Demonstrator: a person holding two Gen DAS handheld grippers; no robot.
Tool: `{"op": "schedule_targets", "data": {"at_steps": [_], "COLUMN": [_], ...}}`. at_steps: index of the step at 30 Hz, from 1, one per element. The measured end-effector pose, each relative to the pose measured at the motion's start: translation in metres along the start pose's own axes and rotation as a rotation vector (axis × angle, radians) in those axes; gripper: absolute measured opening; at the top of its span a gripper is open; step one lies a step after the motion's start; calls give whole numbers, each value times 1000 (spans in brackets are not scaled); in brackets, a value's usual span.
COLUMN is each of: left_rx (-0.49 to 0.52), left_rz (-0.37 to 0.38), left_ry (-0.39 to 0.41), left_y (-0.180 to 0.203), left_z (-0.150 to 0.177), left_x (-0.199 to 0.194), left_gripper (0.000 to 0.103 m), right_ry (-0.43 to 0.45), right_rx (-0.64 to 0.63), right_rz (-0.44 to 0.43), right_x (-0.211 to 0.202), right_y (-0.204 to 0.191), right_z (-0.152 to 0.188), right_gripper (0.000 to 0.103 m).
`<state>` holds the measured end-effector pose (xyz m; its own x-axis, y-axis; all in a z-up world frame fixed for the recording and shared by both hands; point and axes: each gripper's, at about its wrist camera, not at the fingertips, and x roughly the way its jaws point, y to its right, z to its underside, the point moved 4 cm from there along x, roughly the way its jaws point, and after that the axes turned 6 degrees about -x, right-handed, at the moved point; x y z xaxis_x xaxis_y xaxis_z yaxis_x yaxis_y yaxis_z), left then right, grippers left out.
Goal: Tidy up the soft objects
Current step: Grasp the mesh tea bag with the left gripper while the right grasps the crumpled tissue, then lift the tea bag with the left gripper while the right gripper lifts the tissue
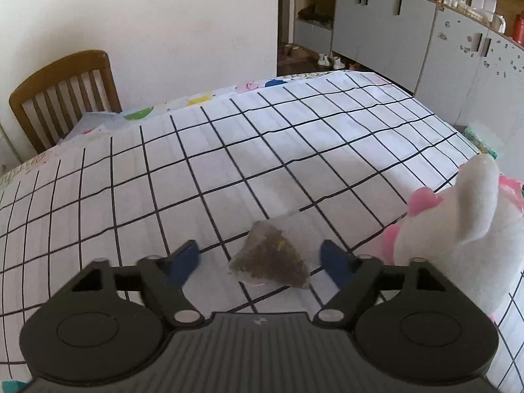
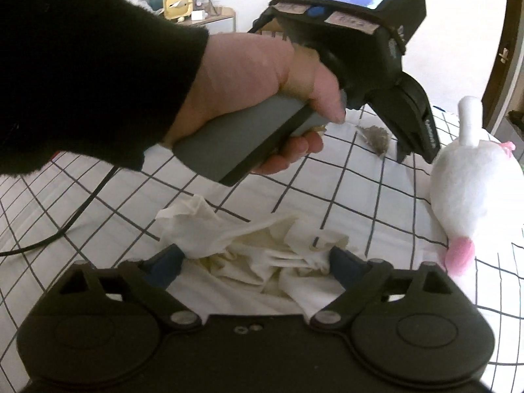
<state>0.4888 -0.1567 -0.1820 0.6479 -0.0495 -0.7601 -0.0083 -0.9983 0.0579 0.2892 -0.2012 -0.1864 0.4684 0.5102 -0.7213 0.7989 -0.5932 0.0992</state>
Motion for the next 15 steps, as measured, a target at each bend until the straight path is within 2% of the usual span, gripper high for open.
{"op": "schedule_targets", "data": {"at_steps": [1, 3, 5, 6, 9, 11, 15], "left_rx": [-1, -10, -16, -16, -13, -15, -21], "left_rz": [3, 4, 8, 13, 2, -3, 2], "left_ry": [2, 5, 6, 6, 5, 3, 0], "left_y": [1, 1, 0, 0, -1, -3, -6], "left_z": [-1, -2, -2, -2, -2, -2, -2], "left_x": [-1, -3, -4, -5, -7, -8, -12], "left_gripper": [65, 57, 48, 41, 33, 33, 30], "right_ry": [3, 7, 12, 12, 12, 13, 13], "right_rx": [3, 10, 20, 24, 39, 53, 81], "right_rz": [5, 9, 19, 22, 38, 50, 58], "right_x": [-1, -6, -9, -9, -13, -16, -20], "right_y": [0, 4, 6, 8, 12, 14, 19], "right_z": [0, 0, 0, -1, -1, -1, -3], "right_gripper": [87, 81, 70, 67, 52, 38, 22]}}
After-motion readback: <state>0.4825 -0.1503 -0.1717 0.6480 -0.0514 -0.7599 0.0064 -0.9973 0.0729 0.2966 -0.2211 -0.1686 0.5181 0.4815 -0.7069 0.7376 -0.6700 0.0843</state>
